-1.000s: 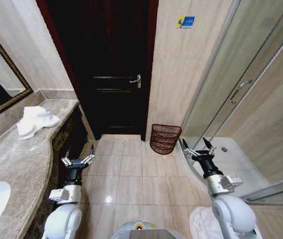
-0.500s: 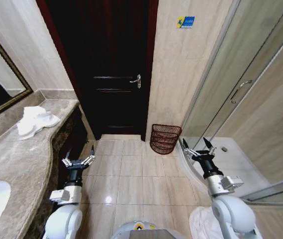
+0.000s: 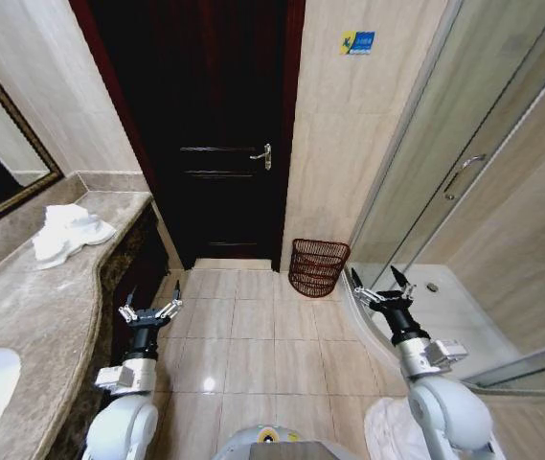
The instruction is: Discard the used towel into the hamper.
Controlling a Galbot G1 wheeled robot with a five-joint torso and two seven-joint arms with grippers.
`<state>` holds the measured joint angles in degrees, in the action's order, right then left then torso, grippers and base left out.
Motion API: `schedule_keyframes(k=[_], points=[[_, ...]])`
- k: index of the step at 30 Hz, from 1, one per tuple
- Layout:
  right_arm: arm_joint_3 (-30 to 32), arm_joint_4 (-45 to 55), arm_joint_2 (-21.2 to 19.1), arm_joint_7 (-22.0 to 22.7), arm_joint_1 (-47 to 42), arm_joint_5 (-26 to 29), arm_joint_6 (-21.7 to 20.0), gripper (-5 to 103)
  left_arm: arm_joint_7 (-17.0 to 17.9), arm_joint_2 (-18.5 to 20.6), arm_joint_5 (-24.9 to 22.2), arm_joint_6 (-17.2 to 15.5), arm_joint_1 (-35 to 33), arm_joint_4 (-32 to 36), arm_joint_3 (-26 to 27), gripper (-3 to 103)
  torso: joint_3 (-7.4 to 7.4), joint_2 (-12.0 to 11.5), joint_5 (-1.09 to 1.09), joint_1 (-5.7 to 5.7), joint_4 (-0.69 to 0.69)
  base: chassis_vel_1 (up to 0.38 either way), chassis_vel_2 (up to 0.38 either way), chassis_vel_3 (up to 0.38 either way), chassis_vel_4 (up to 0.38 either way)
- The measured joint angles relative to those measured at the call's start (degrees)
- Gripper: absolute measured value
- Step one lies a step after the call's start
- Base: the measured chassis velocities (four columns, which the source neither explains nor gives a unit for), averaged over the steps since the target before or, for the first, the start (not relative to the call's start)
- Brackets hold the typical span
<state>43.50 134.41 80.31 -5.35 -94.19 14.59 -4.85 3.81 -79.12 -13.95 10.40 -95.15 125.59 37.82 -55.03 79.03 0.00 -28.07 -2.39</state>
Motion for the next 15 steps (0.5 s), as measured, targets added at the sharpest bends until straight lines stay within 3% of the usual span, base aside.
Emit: schedule_keyframes(k=[15], points=[[0.1, -0.4, 0.4, -0.4, 0.0, 0.6, 0.3, 100, -1.6, -0.2, 0.0, -1.0, 0.0, 0.2, 0.1, 100, 0.00, 0.0, 0.00, 0.00, 0.00, 0.000, 0.000, 0.000, 0.000]])
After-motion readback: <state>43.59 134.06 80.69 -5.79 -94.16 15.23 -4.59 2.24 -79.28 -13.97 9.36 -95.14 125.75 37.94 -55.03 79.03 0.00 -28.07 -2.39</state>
